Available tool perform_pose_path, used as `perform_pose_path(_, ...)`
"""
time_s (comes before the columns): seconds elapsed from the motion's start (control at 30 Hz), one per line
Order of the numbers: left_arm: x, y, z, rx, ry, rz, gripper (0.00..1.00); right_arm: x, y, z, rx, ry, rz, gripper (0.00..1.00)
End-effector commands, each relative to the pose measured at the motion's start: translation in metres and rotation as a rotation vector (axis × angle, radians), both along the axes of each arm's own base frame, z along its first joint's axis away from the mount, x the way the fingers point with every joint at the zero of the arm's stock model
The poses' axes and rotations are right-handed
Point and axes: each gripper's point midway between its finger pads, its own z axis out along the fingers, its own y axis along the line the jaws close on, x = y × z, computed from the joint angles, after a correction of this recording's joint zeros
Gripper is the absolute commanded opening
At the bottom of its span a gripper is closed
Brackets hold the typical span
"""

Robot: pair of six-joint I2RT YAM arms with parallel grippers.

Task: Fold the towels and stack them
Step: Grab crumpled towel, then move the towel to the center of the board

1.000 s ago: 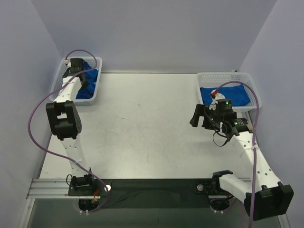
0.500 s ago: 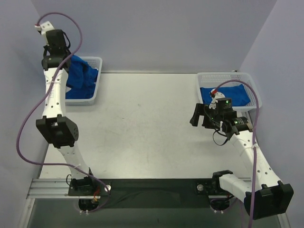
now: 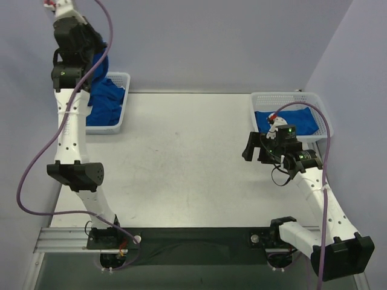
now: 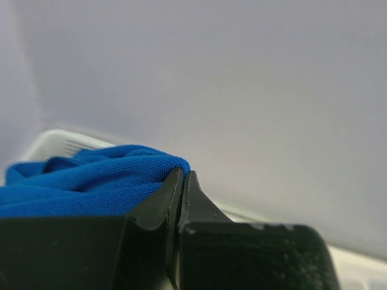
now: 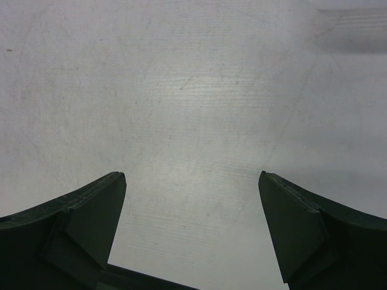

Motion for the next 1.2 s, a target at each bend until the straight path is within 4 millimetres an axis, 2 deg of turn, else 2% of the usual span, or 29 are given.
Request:
perform_pose_path(0.0,-0.022,-0.116,0.03,-0.021,-0.085,-0.348,0.0,0.002,-0.001,0.014,-0.015,-0.044,0.009,0.96)
perform_pose_path(0.03,-0.026,-0.136,0.029,-0.023,-0.081,-0.414,0.0,0.003,-0.001,0.015,-0.016,-0.045,0.01,0.96)
perform_pose_path(0.07,-0.027,-0.153,0.018,-0.036,-0.055,-0.454,0.0,0.004,-0.001,0.017,-0.021,-0.054,0.017,0.96)
perform_pose_path(0.1,-0.039,-0.184,0.018,-0.042,-0.051,-0.534,0.0,0.003,0.0,0.018,-0.018,-0.055,0.024,0.96)
perform_pose_path(0.17,-0.047,-0.208,0.005,-0.039,-0.017,-0.587,0.0,0.004,0.001,0.019,-0.023,-0.061,0.036,0.96)
perform_pose_path(0.2,-0.052,-0.219,-0.014,-0.033,0.03,-0.612,0.0,0.004,0.001,0.02,-0.029,-0.065,0.046,0.96)
perform_pose_path(0.23,-0.06,-0.24,-0.029,-0.021,0.065,-0.654,0.0,0.004,0.001,0.02,-0.027,-0.065,0.049,0.96)
perform_pose_path(0.27,-0.064,-0.246,-0.044,-0.006,0.098,-0.66,0.0,0.004,0.001,0.02,-0.029,-0.065,0.055,0.96)
perform_pose_path(0.3,-0.071,-0.253,-0.087,0.001,0.193,-0.673,0.0,0.004,0.002,0.019,-0.029,-0.06,0.06,0.96)
perform_pose_path(0.33,-0.084,-0.269,-0.108,0.01,0.233,-0.716,0.0,0.003,0.005,0.017,-0.017,-0.054,0.071,0.96)
perform_pose_path(0.37,-0.089,-0.274,-0.123,-0.002,0.248,-0.722,0.0,0.003,0.006,0.016,-0.012,-0.048,0.074,0.96)
perform_pose_path(0.4,-0.106,-0.277,-0.138,-0.013,0.269,-0.738,0.0,0.002,0.009,0.013,-0.006,-0.035,0.086,0.96)
perform_pose_path(0.43,-0.12,-0.28,-0.202,-0.011,0.394,-0.756,0.06,0.001,0.012,0.011,-0.002,-0.026,0.096,0.96)
perform_pose_path(0.47,-0.135,-0.289,-0.225,-0.021,0.424,-0.775,0.35,0.0,0.014,0.008,0.001,-0.018,0.106,0.96)
perform_pose_path(0.5,-0.151,-0.285,-0.236,-0.027,0.443,-0.772,0.46,-0.002,0.019,0.005,-0.001,-0.005,0.123,0.96)
perform_pose_path(0.53,-0.171,-0.28,-0.286,-0.022,0.552,-0.766,0.55,-0.003,0.021,0.002,-0.007,0.002,0.133,0.96)
perform_pose_path(0.57,-0.184,-0.279,-0.3,-0.032,0.584,-0.76,0.67,-0.003,0.022,0.0,-0.012,0.008,0.136,0.96)
perform_pose_path(0.6,-0.196,-0.275,-0.302,-0.033,0.586,-0.759,0.84,-0.004,0.025,-0.004,-0.016,0.023,0.145,0.96)
perform_pose_path(0.67,-0.219,-0.263,-0.334,-0.035,0.656,-0.739,0.92,-0.007,0.036,-0.01,-0.024,0.043,0.183,0.96)
perform_pose_path(0.7,-0.226,-0.26,-0.332,-0.032,0.645,-0.739,0.95,-0.007,0.039,-0.018,-0.035,0.072,0.193,0.95)
perform_pose_path(0.77,-0.235,-0.256,-0.343,-0.04,0.668,-0.733,0.95,-0.01,0.049,-0.027,-0.05,0.106,0.225,0.91)
perform_pose_path(0.87,-0.235,-0.259,-0.351,-0.043,0.684,-0.738,0.95,-0.008,0.053,-0.047,-0.083,0.169,0.217,0.83)
perform_pose_path(0.9,-0.232,-0.262,-0.361,-0.043,0.71,-0.733,0.95,-0.006,0.054,-0.057,-0.096,0.204,0.212,0.82)
perform_pose_path(1.07,-0.22,-0.282,-0.379,-0.133,0.768,-0.727,0.92,0.009,0.047,-0.074,-0.152,0.231,0.164,0.76)
perform_pose_path(1.1,-0.221,-0.284,-0.391,-0.138,0.805,-0.725,0.92,0.013,0.045,-0.079,-0.162,0.247,0.153,0.76)
perform_pose_path(1.17,-0.223,-0.286,-0.402,-0.142,0.828,-0.725,0.91,0.02,0.044,-0.081,-0.155,0.259,0.127,0.75)
